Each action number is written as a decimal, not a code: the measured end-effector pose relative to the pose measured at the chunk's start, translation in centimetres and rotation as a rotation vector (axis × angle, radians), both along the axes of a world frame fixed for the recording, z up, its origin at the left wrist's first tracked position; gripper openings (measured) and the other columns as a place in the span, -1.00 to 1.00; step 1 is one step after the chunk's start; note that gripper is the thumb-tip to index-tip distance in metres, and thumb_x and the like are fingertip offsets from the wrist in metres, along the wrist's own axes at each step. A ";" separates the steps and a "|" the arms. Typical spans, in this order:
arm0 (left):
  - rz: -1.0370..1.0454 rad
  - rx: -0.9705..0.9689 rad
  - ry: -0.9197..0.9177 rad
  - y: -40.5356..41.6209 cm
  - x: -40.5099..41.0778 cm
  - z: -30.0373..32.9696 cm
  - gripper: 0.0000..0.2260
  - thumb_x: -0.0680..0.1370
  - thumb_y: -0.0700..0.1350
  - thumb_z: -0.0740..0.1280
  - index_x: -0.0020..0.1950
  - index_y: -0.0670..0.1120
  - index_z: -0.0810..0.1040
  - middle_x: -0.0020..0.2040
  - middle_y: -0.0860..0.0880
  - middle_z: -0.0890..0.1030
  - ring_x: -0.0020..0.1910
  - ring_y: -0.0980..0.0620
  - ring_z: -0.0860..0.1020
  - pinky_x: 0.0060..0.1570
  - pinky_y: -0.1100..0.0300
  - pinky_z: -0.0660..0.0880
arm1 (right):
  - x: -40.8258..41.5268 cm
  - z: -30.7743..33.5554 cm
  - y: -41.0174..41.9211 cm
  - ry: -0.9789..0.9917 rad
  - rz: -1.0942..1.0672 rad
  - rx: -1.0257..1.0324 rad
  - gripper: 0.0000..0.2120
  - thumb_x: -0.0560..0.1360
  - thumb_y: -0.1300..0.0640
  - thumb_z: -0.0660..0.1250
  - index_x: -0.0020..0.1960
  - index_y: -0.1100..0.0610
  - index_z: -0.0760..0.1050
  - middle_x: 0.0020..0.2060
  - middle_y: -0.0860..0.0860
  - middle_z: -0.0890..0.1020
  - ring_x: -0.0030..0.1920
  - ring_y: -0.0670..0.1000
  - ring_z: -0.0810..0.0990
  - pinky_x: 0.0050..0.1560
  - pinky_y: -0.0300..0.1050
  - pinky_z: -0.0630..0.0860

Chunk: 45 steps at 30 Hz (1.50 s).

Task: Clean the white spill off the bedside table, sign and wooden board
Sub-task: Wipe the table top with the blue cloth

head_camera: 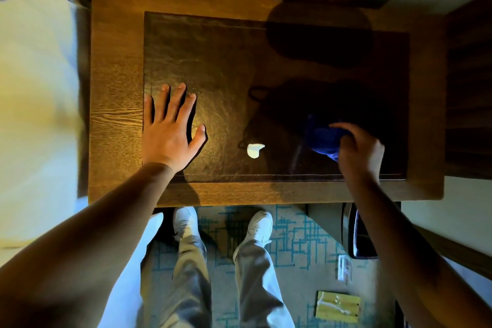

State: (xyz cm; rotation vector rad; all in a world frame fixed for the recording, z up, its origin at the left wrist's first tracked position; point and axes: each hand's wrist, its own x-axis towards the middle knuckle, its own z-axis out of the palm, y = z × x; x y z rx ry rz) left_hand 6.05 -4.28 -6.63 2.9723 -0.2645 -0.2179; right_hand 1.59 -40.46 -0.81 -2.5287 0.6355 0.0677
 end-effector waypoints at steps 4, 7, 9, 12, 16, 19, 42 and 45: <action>0.003 0.002 0.018 0.0 0.0 0.1 -0.39 0.61 0.22 0.10 0.60 -0.03 0.21 0.66 -0.06 0.14 0.65 -0.19 0.05 0.58 -0.26 -0.01 | -4.4 -2.2 3.0 0.016 0.209 -0.088 -0.53 0.53 -0.06 0.20 0.38 0.08 0.52 0.40 0.13 0.51 0.43 0.22 0.42 0.43 0.21 0.36; -0.001 -0.008 0.019 0.1 -0.1 0.0 -0.39 0.61 0.22 0.09 0.60 -0.03 0.20 0.66 -0.05 0.13 0.65 -0.19 0.03 0.58 -0.26 -0.01 | -7.4 -2.9 6.6 0.045 0.199 -0.191 -0.42 0.57 -0.15 0.16 0.51 0.09 0.36 0.54 0.13 0.31 0.58 0.22 0.16 0.57 0.17 0.05; -0.005 -0.019 0.015 0.0 0.0 -0.1 -0.39 0.61 0.22 0.09 0.61 -0.03 0.20 0.66 -0.06 0.13 0.65 -0.19 0.03 0.58 -0.26 -0.01 | -8.7 -2.9 7.9 -0.007 0.169 -0.131 -0.47 0.60 -0.12 0.12 0.47 0.10 0.42 0.52 0.12 0.35 0.56 0.22 0.21 0.55 0.21 0.12; -0.008 -0.030 0.012 0.2 -0.2 0.1 -0.40 0.61 0.21 0.09 0.60 -0.03 0.21 0.66 -0.06 0.13 0.65 -0.19 0.03 0.58 -0.26 0.00 | -9.3 -2.3 8.2 -0.085 0.185 -0.123 -0.63 0.56 0.02 0.20 0.25 0.11 0.62 0.38 0.08 0.54 0.42 0.19 0.43 0.36 0.24 0.39; -0.022 -0.049 0.031 0.2 -0.1 0.3 -0.40 0.62 0.22 0.07 0.61 -0.03 0.20 0.67 -0.05 0.11 0.66 -0.18 0.01 0.58 -0.26 -0.02 | -9.0 -2.2 6.2 -0.043 0.124 -0.220 -0.47 0.51 -0.09 0.31 0.40 0.13 0.47 0.43 0.12 0.47 0.47 0.19 0.37 0.42 0.19 0.33; -0.038 -0.069 0.027 1.7 -1.6 0.3 -0.40 0.63 0.21 0.11 0.60 -0.06 0.22 0.67 -0.09 0.10 0.66 -0.20 -0.01 0.58 -0.28 -0.04 | -9.3 -2.8 6.3 0.059 0.140 -0.202 -0.29 0.53 -0.22 0.22 0.53 0.21 0.28 0.51 0.23 0.34 0.53 0.23 0.27 0.51 0.24 0.22; -0.064 -0.011 0.031 5.7 -6.4 0.4 -0.45 0.63 0.16 0.17 0.59 0.01 0.27 0.67 -0.05 0.12 0.66 -0.19 0.03 0.60 -0.20 -0.01 | 0.2 -0.7 11.7 -0.155 0.373 0.013 -0.66 0.39 0.13 0.41 0.17 0.13 0.63 0.21 0.05 0.61 0.22 0.08 0.53 0.10 -0.27 0.46; -0.072 -0.016 0.025 5.7 -6.4 0.3 -0.47 0.64 0.14 0.15 0.59 0.00 0.28 0.66 -0.06 0.14 0.65 -0.19 0.04 0.59 -0.22 0.01 | -0.4 -2.1 12.5 -0.128 0.395 0.124 -0.70 0.41 0.09 0.42 0.13 0.13 0.65 0.22 0.00 0.64 0.31 0.03 0.53 0.27 0.09 0.52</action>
